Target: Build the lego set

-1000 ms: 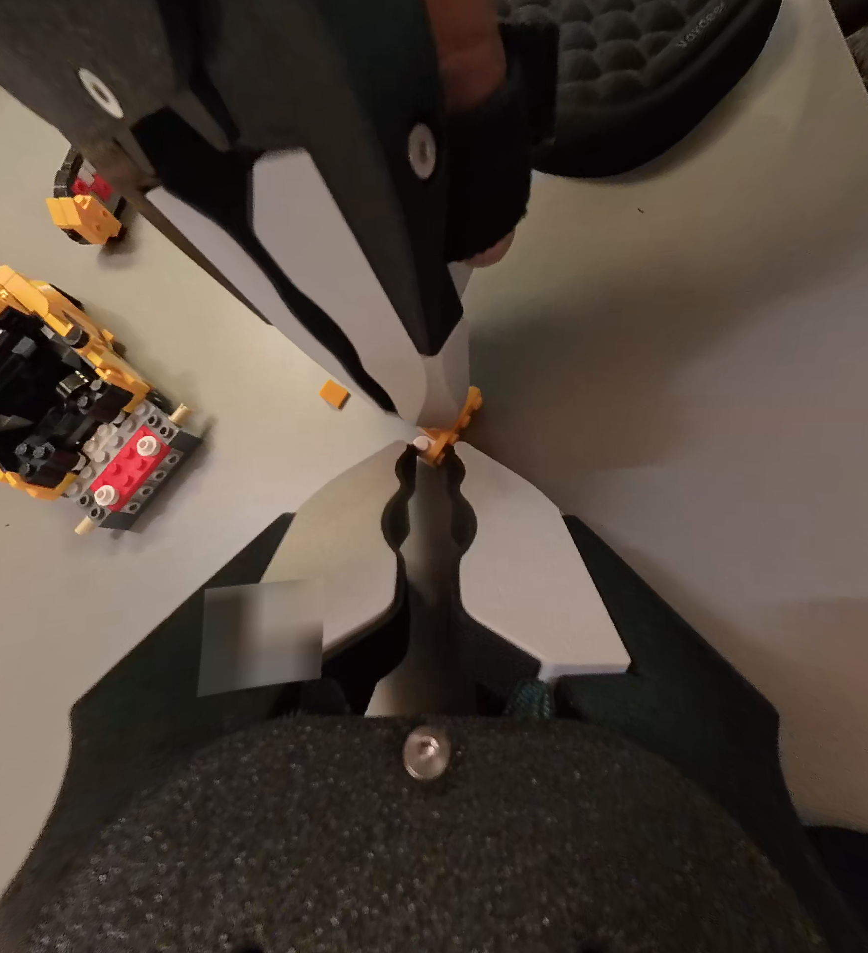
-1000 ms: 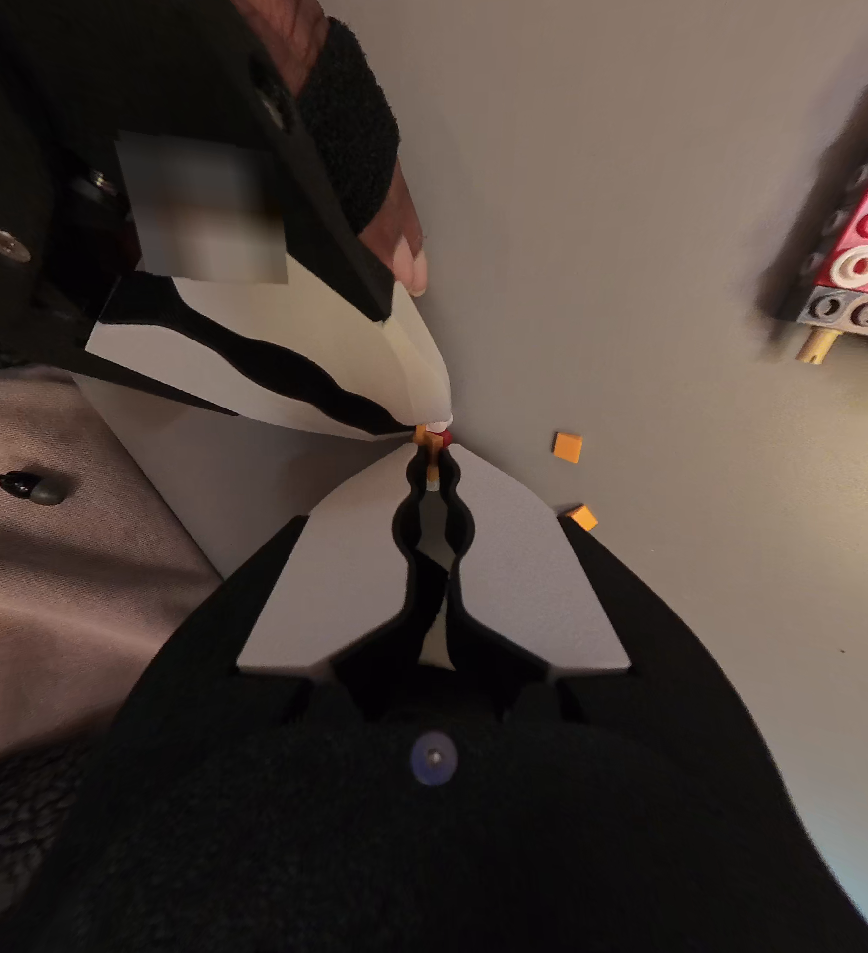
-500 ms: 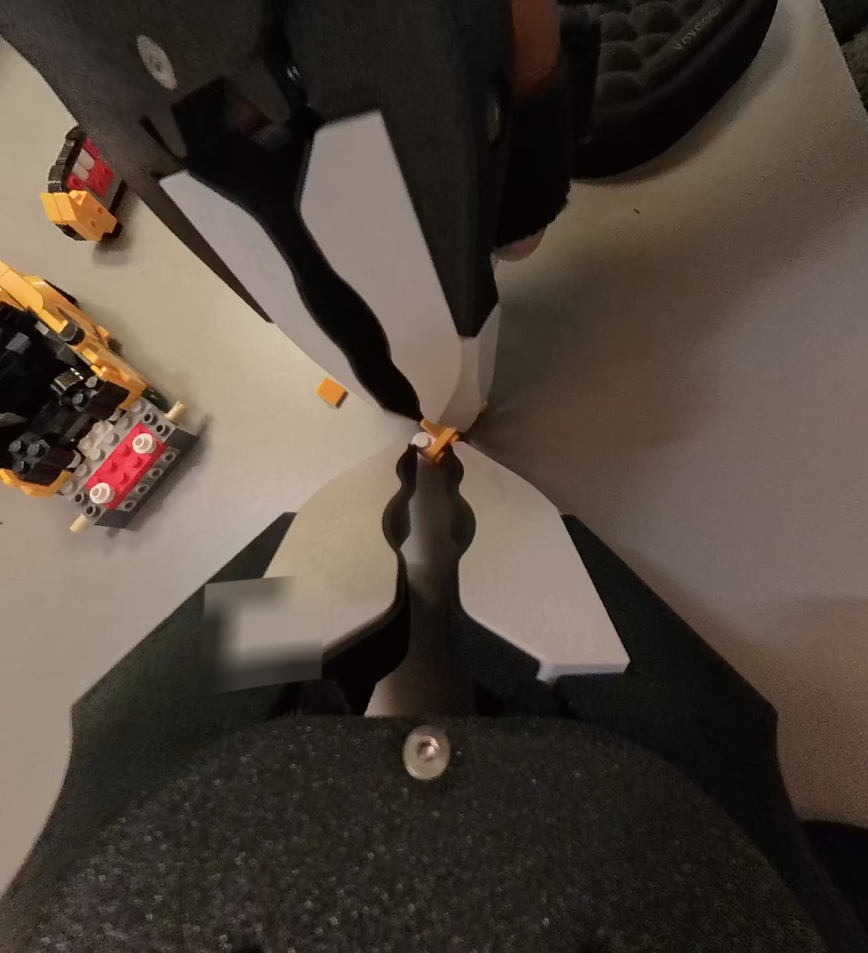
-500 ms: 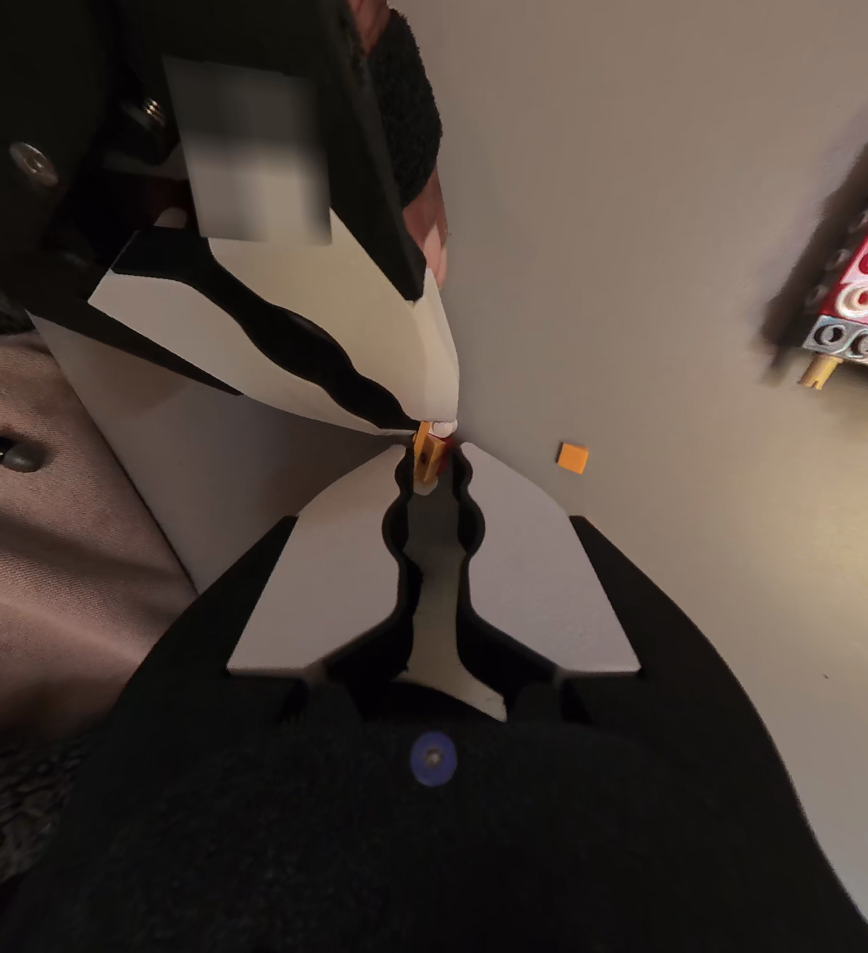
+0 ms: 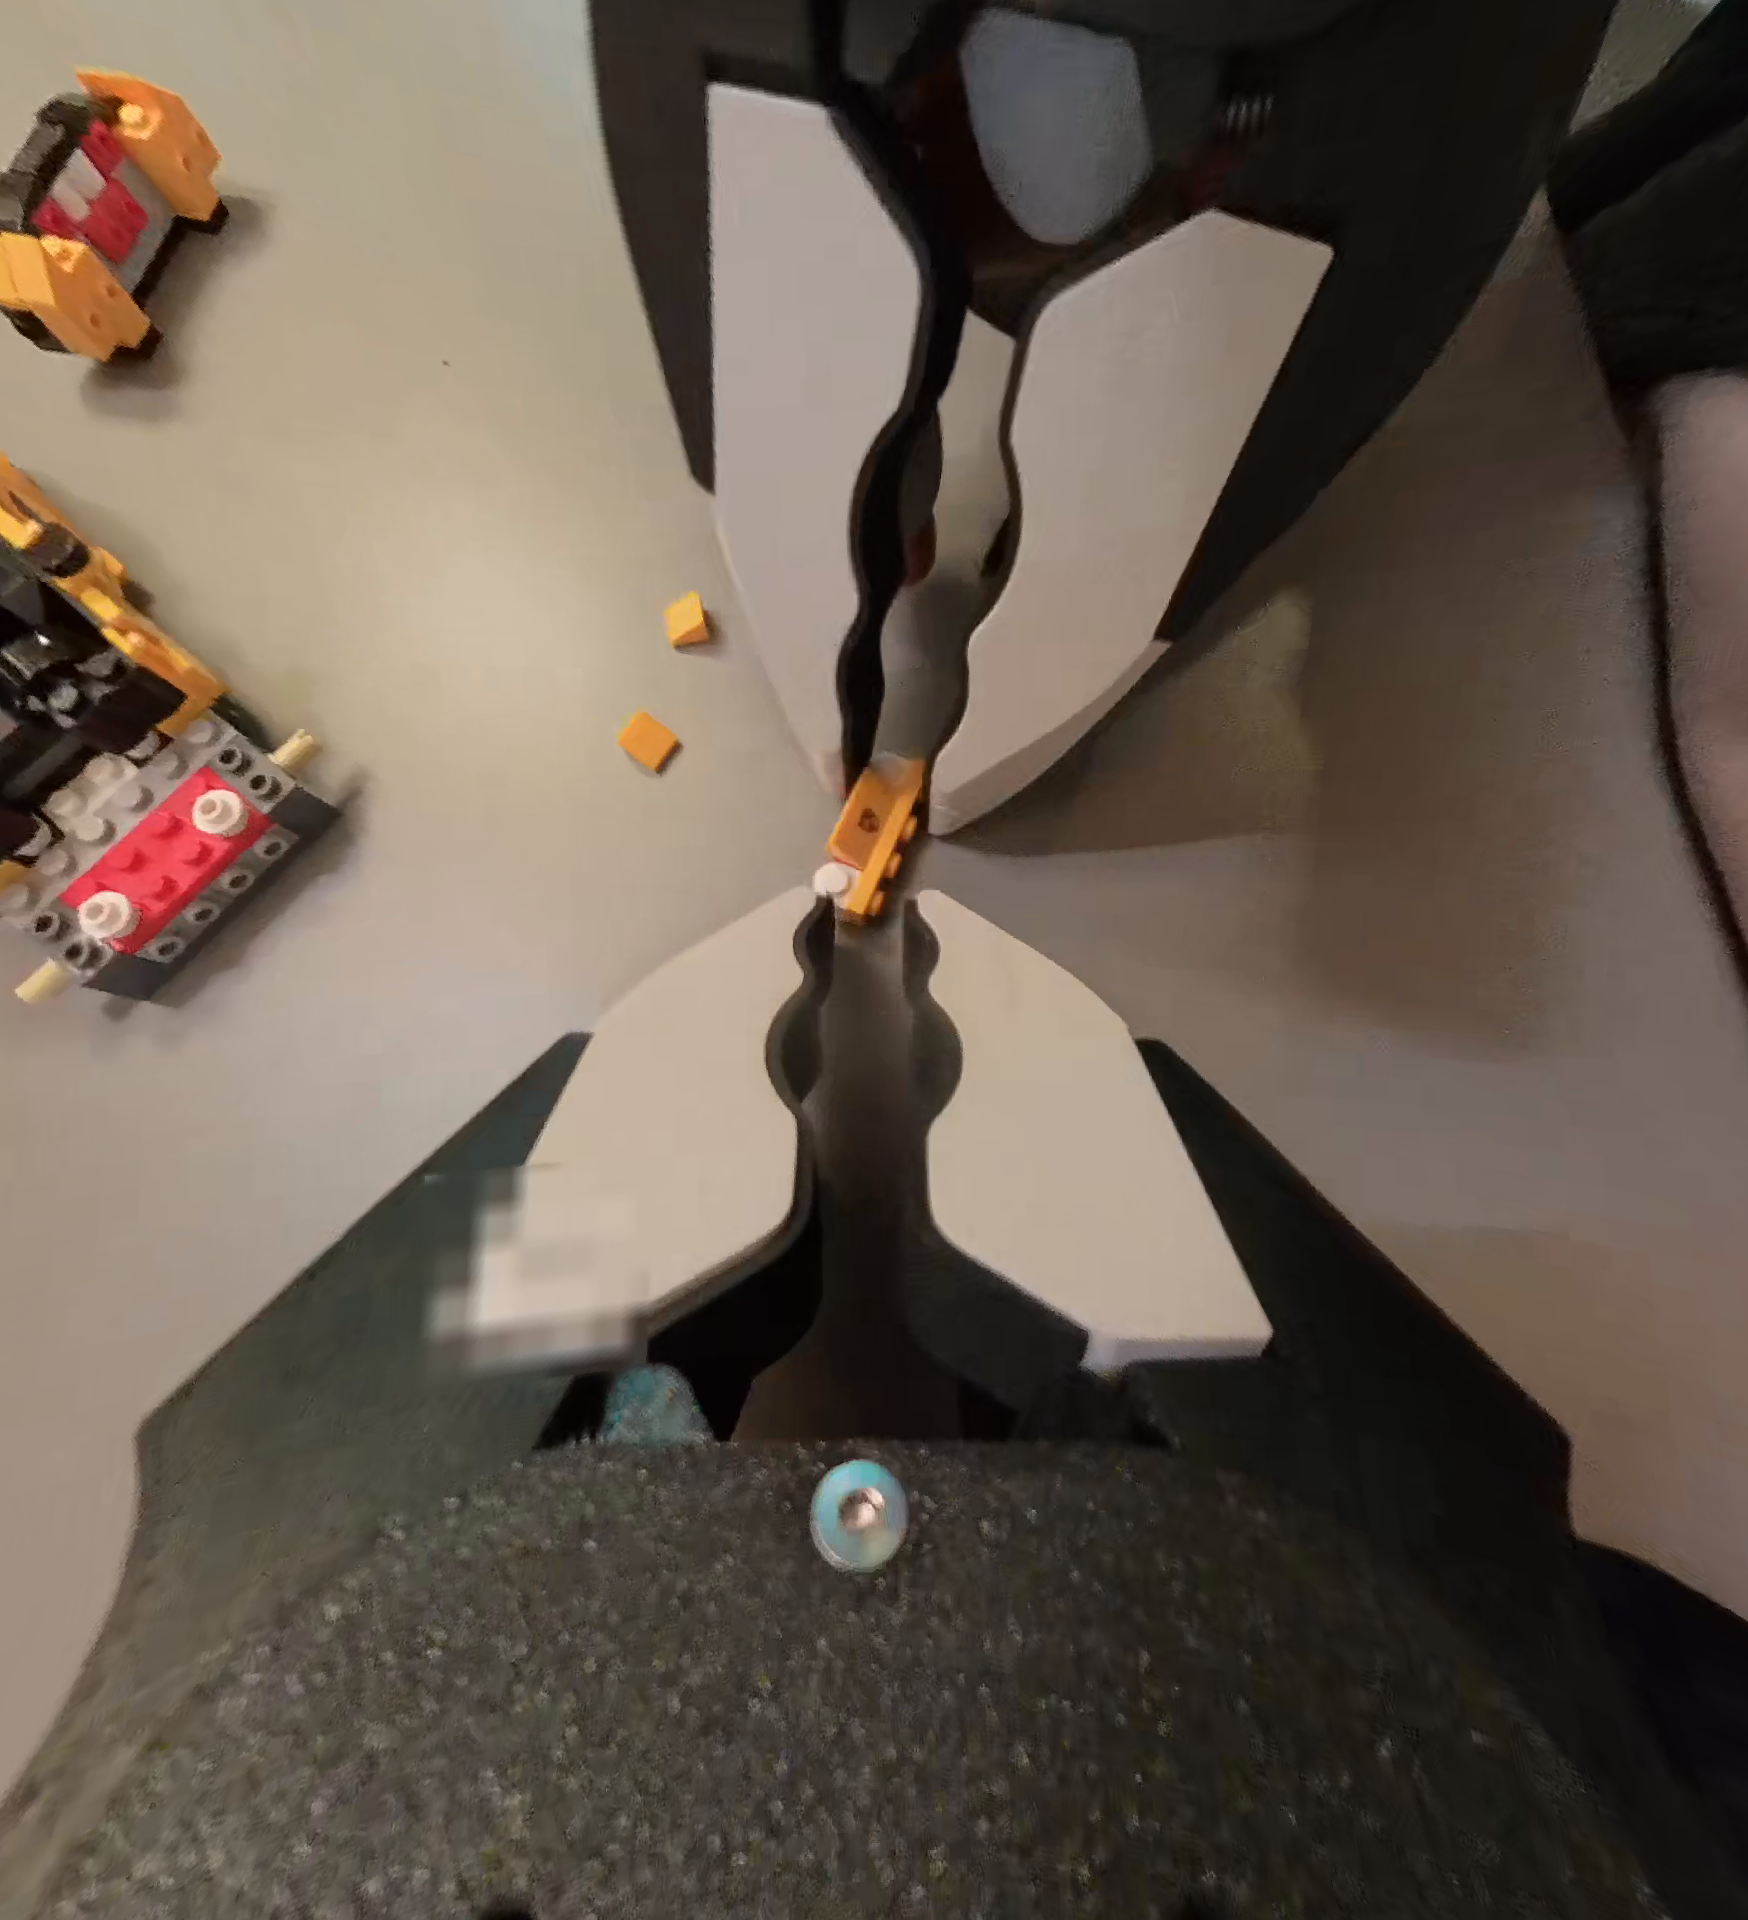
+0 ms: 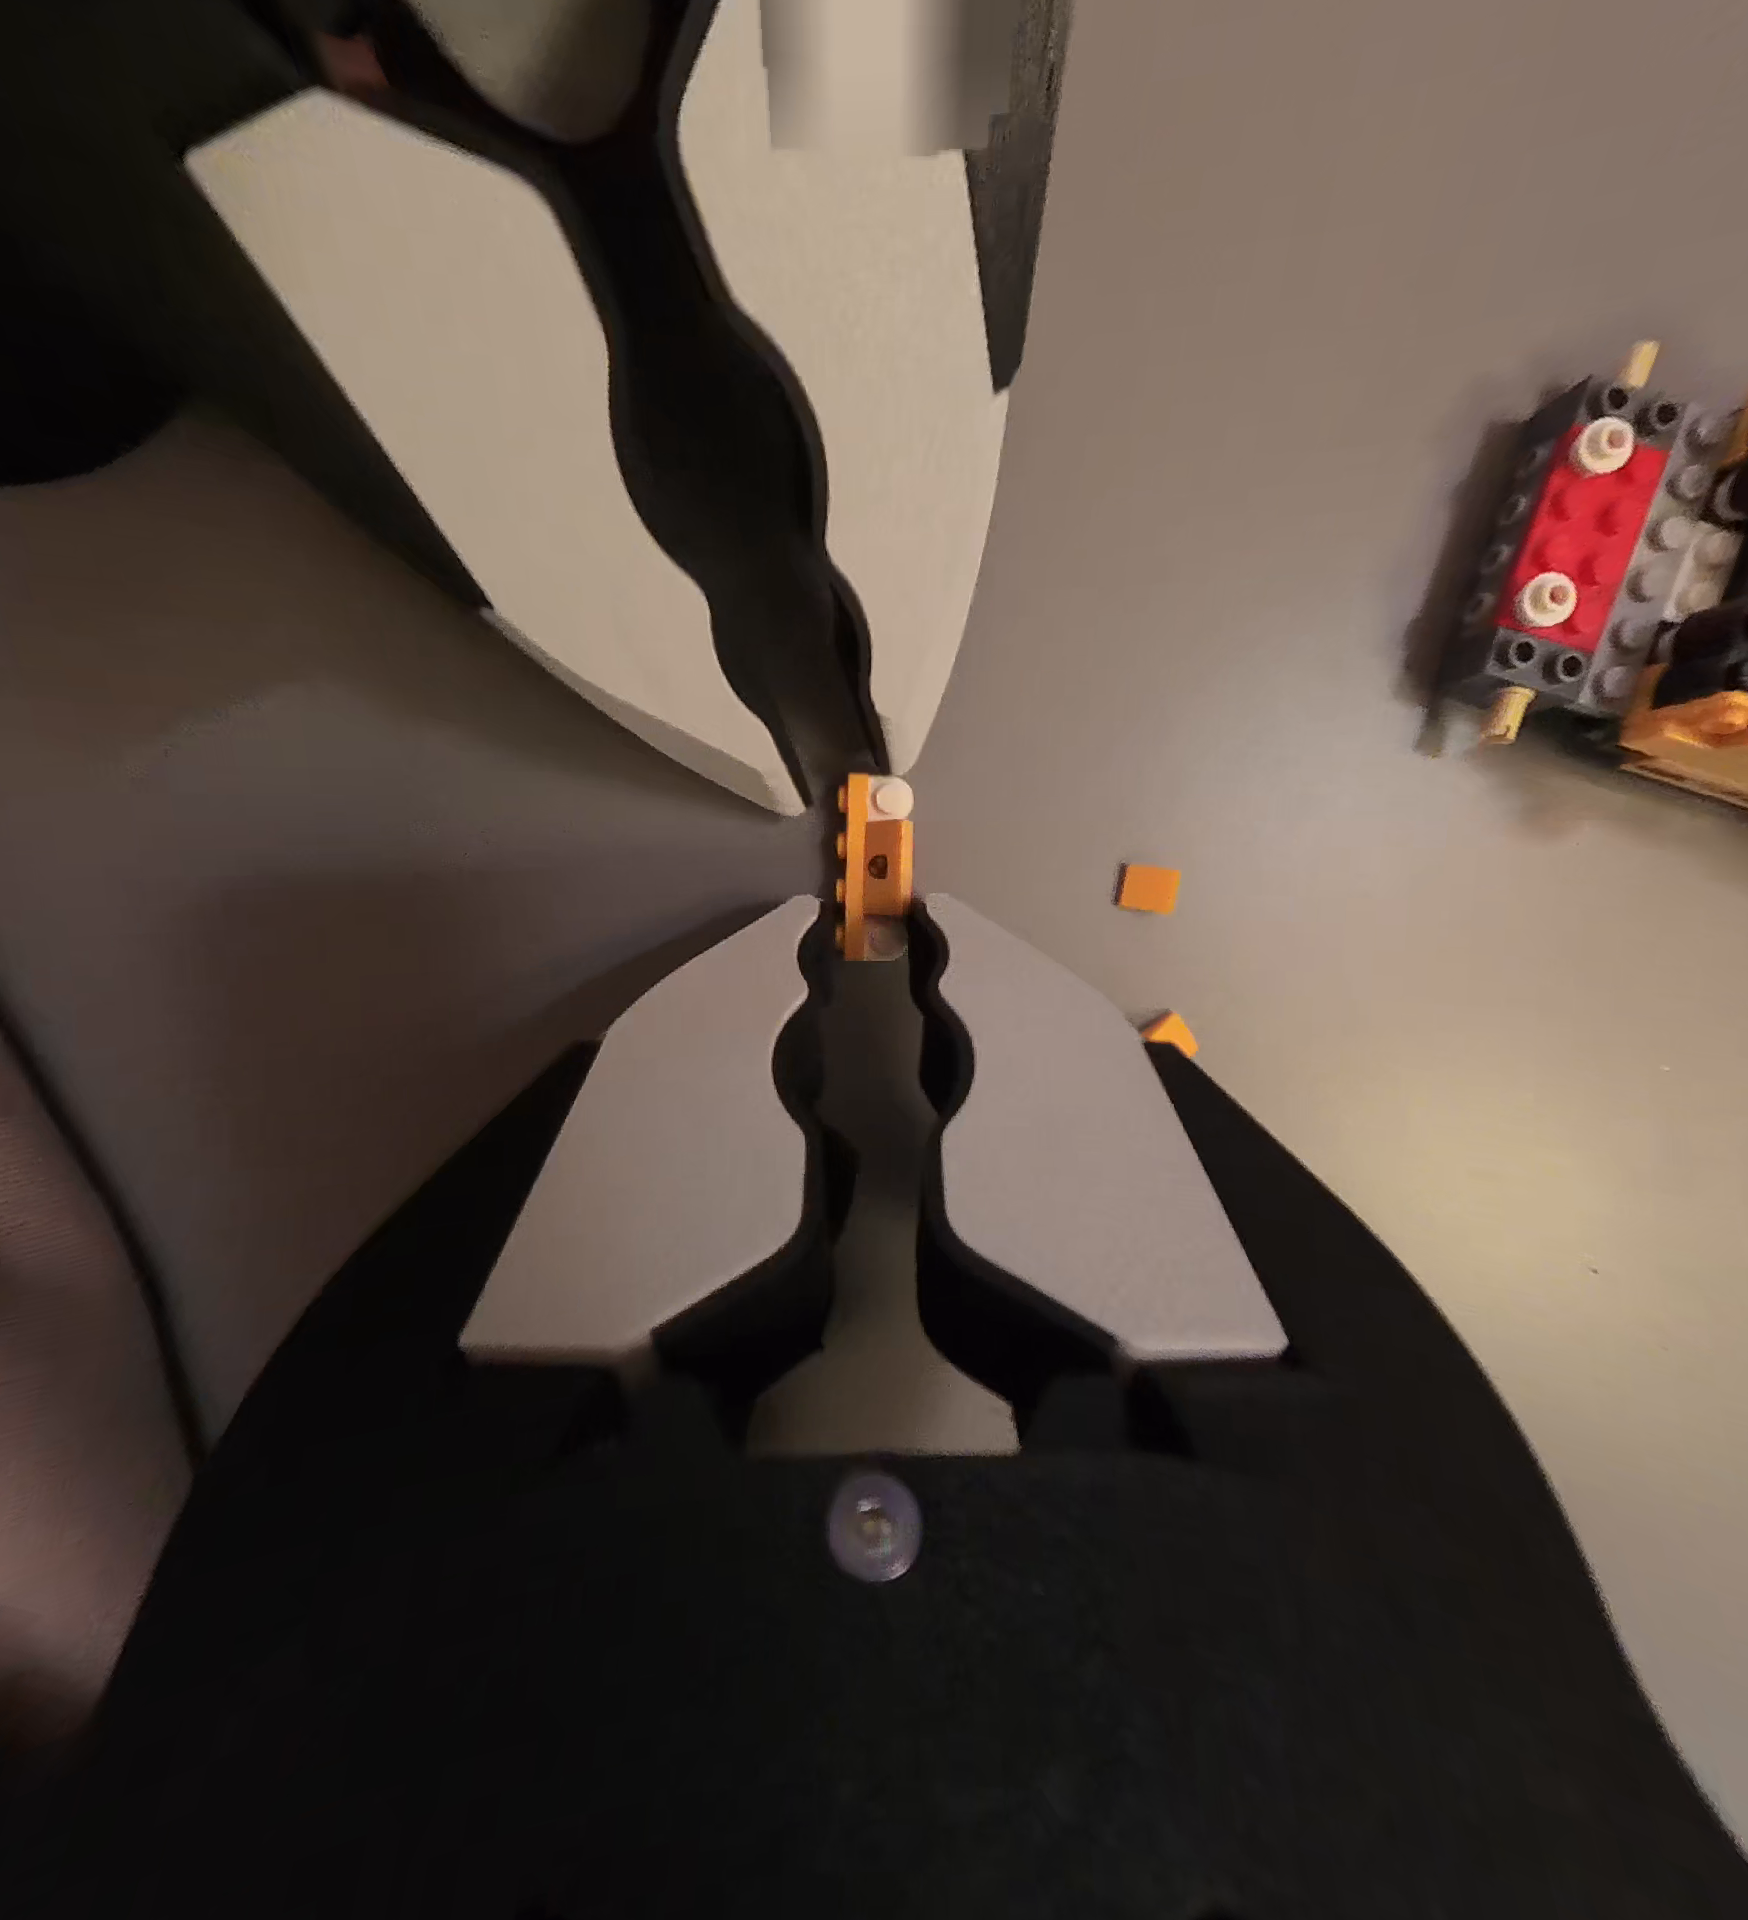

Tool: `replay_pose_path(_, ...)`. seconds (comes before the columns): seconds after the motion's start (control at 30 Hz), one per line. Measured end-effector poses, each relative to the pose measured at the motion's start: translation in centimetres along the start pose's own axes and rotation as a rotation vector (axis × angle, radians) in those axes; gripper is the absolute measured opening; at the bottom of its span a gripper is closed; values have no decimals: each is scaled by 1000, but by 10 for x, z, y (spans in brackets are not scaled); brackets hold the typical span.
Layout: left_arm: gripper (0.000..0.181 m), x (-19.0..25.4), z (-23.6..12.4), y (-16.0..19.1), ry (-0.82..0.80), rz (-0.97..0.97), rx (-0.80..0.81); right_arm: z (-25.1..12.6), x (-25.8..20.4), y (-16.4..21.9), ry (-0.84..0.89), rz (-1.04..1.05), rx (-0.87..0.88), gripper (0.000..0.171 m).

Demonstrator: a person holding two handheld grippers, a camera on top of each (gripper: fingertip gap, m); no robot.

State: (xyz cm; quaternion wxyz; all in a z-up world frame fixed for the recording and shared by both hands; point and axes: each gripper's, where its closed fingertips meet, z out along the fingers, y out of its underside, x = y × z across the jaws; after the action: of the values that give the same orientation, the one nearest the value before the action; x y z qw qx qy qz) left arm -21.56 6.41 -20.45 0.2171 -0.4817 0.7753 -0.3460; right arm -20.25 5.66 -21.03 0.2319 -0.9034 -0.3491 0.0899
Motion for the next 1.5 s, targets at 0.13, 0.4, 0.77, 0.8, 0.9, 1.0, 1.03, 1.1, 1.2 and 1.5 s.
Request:
replay_pose_path(0.13, 14, -4, -10, 1, 50, -82, 40, -4, 8, 0, 97, -167, 97, 13)
replay_pose_path(0.4, 25, -1, -24, -27, 150, -197, 234, -43, 19, -34, 555, -707, 393, 13)
replay_pose_path(0.77, 11, -6, -30, -40, 86, -190, 310, -45, 15, -47, 668, -903, 409, 13)
replay_pose_path(0.8, 11, -7, -30, -40, 85, -194, 310, -45, 15, -47, 669, -901, 409, 13)
replay_pose_path(0.9, 10, -9, -30, -39, 81, -206, 308, -44, 16, -48, 655, -871, 412, 13)
replay_pose_path(1.0, 8, -9, -30, -38, 77, -199, 304, -44, 15, -47, 540, -757, 427, 20)
replay_pose_path(1.03, 8, -8, -30, -38, 79, -194, 301, -44, 14, -46, 475, -699, 431, 23)
replay_pose_path(1.1, 8, -7, -28, -37, 77, -186, 292, -45, 11, -45, 333, -576, 441, 26)
replay_pose_path(1.2, 8, -8, -27, -36, 43, -143, 273, -46, 7, -46, 119, -398, 420, 30)
replay_pose_path(1.5, 8, -3, -22, -34, -98, 98, 195, -34, -3, -36, -160, -324, 294, 18)
